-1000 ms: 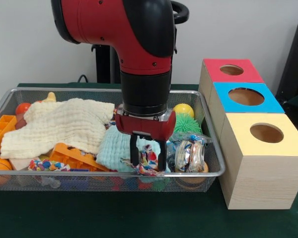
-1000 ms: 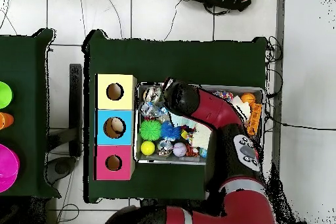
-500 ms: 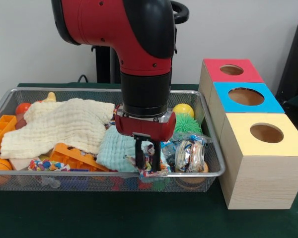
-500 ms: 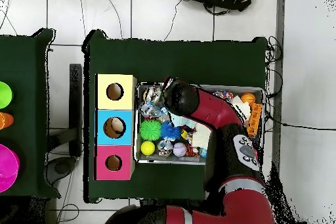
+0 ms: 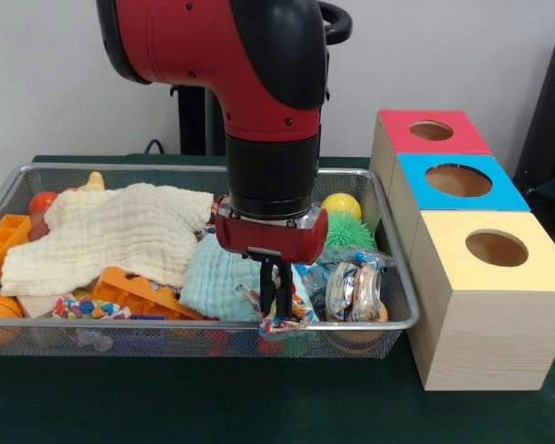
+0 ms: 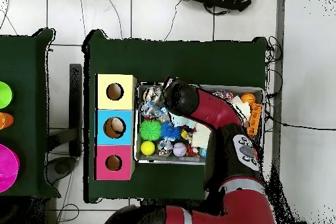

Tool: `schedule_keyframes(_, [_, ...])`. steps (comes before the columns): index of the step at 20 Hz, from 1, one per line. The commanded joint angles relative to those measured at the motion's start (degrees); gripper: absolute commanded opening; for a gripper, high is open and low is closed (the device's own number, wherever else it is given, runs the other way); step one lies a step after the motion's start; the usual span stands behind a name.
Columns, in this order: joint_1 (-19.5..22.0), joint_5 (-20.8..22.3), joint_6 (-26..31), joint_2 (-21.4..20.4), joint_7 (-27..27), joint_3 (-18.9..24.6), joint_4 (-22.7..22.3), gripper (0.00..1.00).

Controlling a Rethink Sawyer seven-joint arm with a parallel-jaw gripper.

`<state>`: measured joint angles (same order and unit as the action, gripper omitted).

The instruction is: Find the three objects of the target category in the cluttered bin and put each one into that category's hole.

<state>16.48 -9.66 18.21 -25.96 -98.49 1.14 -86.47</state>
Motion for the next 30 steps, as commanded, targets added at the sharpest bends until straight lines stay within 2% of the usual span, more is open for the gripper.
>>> schedule_keyframes(1, [-0.17, 2.46, 2.96, 2.02, -3.72, 3.94, -0.18, 0.0])
schedule_keyframes(4, [-0.63, 2.13, 4.19, 1.97, -4.02, 3.47, 0.27, 0.0])
schedule_keyframes(7, [-2.97, 1.27, 8.26, 1.37, -5.87, 1.03, 1.53, 0.0])
schedule_keyframes(10, [-6.05, 0.39, 14.51, 0.46, -8.42, -2.12, 3.44, 0.0])
schedule_keyframes(16, [-9.35, -0.13, 27.38, 0.37, -11.29, -5.8, 9.7, 0.0])
schedule_keyframes(22, [-8.67, -0.97, 27.63, -0.69, -10.83, -5.27, 8.22, 0.0])
schedule_keyframes(30, [-5.49, -3.06, 25.01, -2.81, -8.87, -2.39, 2.89, 0.0])
